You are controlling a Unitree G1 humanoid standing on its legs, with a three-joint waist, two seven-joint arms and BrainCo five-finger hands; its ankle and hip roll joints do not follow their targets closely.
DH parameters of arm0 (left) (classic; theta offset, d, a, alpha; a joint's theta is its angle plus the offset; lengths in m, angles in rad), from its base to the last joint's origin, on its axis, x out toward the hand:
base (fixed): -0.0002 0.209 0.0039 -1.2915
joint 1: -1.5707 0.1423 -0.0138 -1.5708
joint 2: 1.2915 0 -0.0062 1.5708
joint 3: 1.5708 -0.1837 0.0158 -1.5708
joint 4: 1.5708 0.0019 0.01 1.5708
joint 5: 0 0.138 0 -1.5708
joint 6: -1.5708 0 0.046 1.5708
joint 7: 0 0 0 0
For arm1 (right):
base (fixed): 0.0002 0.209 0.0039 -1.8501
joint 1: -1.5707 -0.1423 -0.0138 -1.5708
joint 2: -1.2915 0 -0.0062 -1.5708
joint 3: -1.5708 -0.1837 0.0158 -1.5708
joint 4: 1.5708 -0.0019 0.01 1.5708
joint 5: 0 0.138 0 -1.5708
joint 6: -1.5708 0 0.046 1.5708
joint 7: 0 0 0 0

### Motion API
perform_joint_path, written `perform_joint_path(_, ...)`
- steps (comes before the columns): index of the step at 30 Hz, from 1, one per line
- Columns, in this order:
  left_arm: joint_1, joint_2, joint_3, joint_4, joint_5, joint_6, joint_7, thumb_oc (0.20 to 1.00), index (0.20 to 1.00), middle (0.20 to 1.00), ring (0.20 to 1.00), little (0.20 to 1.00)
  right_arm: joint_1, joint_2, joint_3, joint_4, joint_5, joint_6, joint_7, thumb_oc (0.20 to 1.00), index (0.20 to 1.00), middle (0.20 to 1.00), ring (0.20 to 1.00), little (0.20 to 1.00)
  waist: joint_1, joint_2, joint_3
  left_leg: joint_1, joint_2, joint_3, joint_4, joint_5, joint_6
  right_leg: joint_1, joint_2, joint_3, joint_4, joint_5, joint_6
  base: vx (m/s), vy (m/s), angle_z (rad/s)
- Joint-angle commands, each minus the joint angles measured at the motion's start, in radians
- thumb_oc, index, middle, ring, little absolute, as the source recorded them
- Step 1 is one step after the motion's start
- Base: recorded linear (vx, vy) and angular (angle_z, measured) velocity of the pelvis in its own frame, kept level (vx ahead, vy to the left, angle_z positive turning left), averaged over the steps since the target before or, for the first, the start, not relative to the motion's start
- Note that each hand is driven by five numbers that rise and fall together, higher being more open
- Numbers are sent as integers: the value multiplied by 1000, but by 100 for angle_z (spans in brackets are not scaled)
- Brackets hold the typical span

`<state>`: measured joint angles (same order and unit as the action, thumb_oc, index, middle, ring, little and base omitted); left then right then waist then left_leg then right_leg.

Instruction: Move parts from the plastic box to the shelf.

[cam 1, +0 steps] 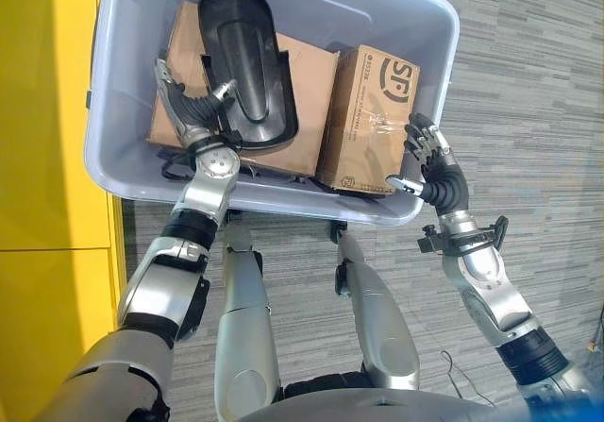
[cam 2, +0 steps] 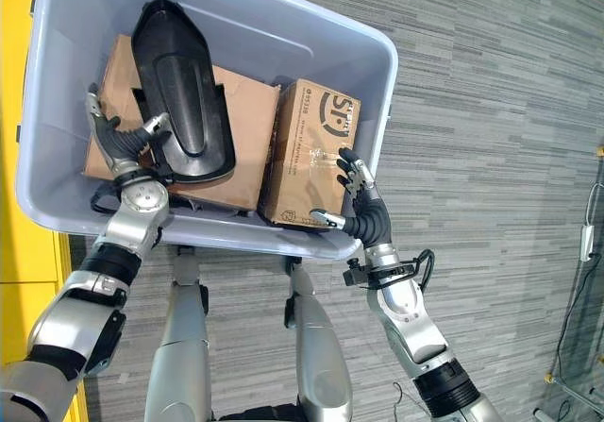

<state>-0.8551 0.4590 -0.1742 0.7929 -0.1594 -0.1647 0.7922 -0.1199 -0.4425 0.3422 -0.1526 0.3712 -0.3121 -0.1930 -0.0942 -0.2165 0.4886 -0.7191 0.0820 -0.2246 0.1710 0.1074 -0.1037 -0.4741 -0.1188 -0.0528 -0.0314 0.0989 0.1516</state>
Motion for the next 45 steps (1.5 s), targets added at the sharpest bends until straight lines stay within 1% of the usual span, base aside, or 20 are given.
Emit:
perform_joint_path(1,2,6,-23,140,-81,81,-92,1000,1000,1000,1000,1000,1,-19,-38,-76,26,-49,12,1000,1000,1000,1000,1000,0,-73,31,38,-2,31,38,-101,67,110,-41,-43,62,-66,11,15,-8,4)
perform_joint_path(3,-28,13,-38,191,-90,95,-117,1000,1000,1000,1000,1000,5,-24,-38,-82,35,-47,19,1000,1000,1000,1000,1000,-4,-78,31,32,-3,31,40,-100,67,104,-39,-41,63,-65,10,4,-1,2)
perform_joint_path(4,-69,35,-74,278,-51,122,-150,1000,1000,1000,1000,1000,3,-30,-32,-84,43,-48,30,1000,1000,1000,1000,1000,-10,-85,31,29,0,31,38,-98,67,100,-38,-37,62,-63,11,0,0,0)
perform_joint_path(5,-107,37,-85,343,-43,146,-162,438,438,438,438,438,6,-35,-25,-92,54,-47,41,1000,1000,1000,1000,1000,-16,-91,31,22,1,31,41,-98,66,94,-36,-36,61,-60,11,0,0,0)
perform_joint_path(6,-127,41,-92,378,-40,157,-179,200,200,200,200,200,5,-39,-20,-94,60,-47,50,1000,1000,1000,1000,1000,-21,-94,31,20,3,31,42,-98,66,92,-36,-37,62,-60,12,3,-6,-3)
perform_joint_path(10,-148,34,-66,419,-110,157,-202,200,200,200,200,200,14,-46,-15,-110,72,-43,65,1000,1000,1000,1000,1000,-26,-99,31,11,4,30,49,-100,65,89,-34,-33,64,-61,12,0,2,-4)
perform_joint_path(11,-146,27,-79,438,-117,163,-247,200,200,200,200,200,15,-49,-12,-113,78,-38,72,1000,1000,1000,1000,1000,-30,-99,31,11,5,32,50,-102,65,87,-32,-31,65,-62,11,0,0,0)
perform_joint_path(12,-146,27,-80,438,-117,163,-247,200,200,200,200,200,15,-49,-13,-113,78,-38,72,1000,1000,1000,1000,1000,-30,-99,31,11,5,32,50,-102,65,87,-32,-30,65,-62,11,0,0,0)
perform_joint_path(15,-143,19,-95,459,-90,174,-283,200,200,200,200,200,20,-54,-18,-116,83,-34,85,1000,1000,1000,1000,1000,-31,-97,31,17,6,33,45,-102,65,85,-32,-26,66,-64,11,-3,2,2)
perform_joint_path(24,-177,11,-175,476,49,197,-320,200,200,200,200,200,19,-52,-7,-113,101,-30,114,1000,1000,1000,1000,1000,-39,-90,28,34,11,41,33,-97,63,88,-31,-24,68,-66,11,0,-1,0)
perform_joint_path(27,-158,5,-177,471,48,192,-351,200,200,200,200,200,22,-44,-6,-105,102,-23,121,1000,1000,1000,1000,1000,-35,-79,23,46,9,42,31,-100,65,96,-32,-21,66,-65,12,0,-3,-1)
perform_joint_path(33,-115,1,-165,445,44,182,-354,200,200,200,200,200,18,-34,-1,-88,89,-15,118,1000,1000,1000,1000,1000,-25,-62,14,71,8,47,24,-100,65,112,-37,-20,66,-68,12,4,-4,-2)
perform_joint_path(35,-84,-3,-143,417,13,165,-348,200,200,200,200,200,19,-29,-2,-81,89,-14,115,1000,1000,1000,1000,1000,-19,-52,8,83,7,48,19,-101,65,119,-40,-23,64,-69,12,9,-8,-6)
perform_joint_path(37,-45,-4,-139,359,7,140,-338,200,200,200,200,200,17,-22,-3,-73,82,-13,109,1000,1000,1000,1000,1000,-11,-39,1,95,7,50,15,-100,65,127,-41,-26,65,-70,12,9,-4,-6)
perform_joint_path(38,32,-2,-116,234,-33,104,-327,200,200,200,200,200,15,-16,-13,-63,69,-9,95,1000,1000,1000,1000,1000,3,-20,-5,109,3,49,5,-98,66,136,-43,-28,65,-72,11,2,0,-4)
perform_joint_path(39,34,-2,-115,231,-33,105,-326,200,200,200,200,200,16,-16,-12,-63,69,-9,95,1000,1000,1000,1000,1000,1,-19,-7,107,2,48,2,-93,67,134,-44,-29,64,-69,11,0,0,0)
perform_joint_path(41,122,3,-104,87,-48,70,-338,200,200,200,200,200,17,-7,-22,-56,51,-4,87,1000,1000,1000,1000,1000,14,-1,-11,121,-1,48,-7,-91,66,145,-48,-32,63,-73,10,0,0,0)
perform_joint_path(42,216,12,-82,-39,-63,36,-348,200,200,200,200,200,19,0,-34,-45,38,-1,81,1000,1000,1000,1000,1000,29,19,-18,143,-4,46,-22,-87,67,158,-52,-35,61,-76,7,0,0,0)
perform_joint_path(43,216,12,-82,-39,-63,36,-348,200,200,200,200,200,19,0,-34,-45,38,-1,81,1000,1000,1000,1000,1000,29,19,-19,142,-4,46,-22,-86,67,157,-53,-36,61,-76,8,0,0,0)
perform_joint_path(45,346,21,-51,-209,-65,2,-360,200,200,200,200,200,25,5,-51,-35,22,4,76,1000,1000,1000,1000,1000,51,41,-29,178,-2,48,-42,-86,66,181,-56,-38,60,-84,5,24,-2,4)
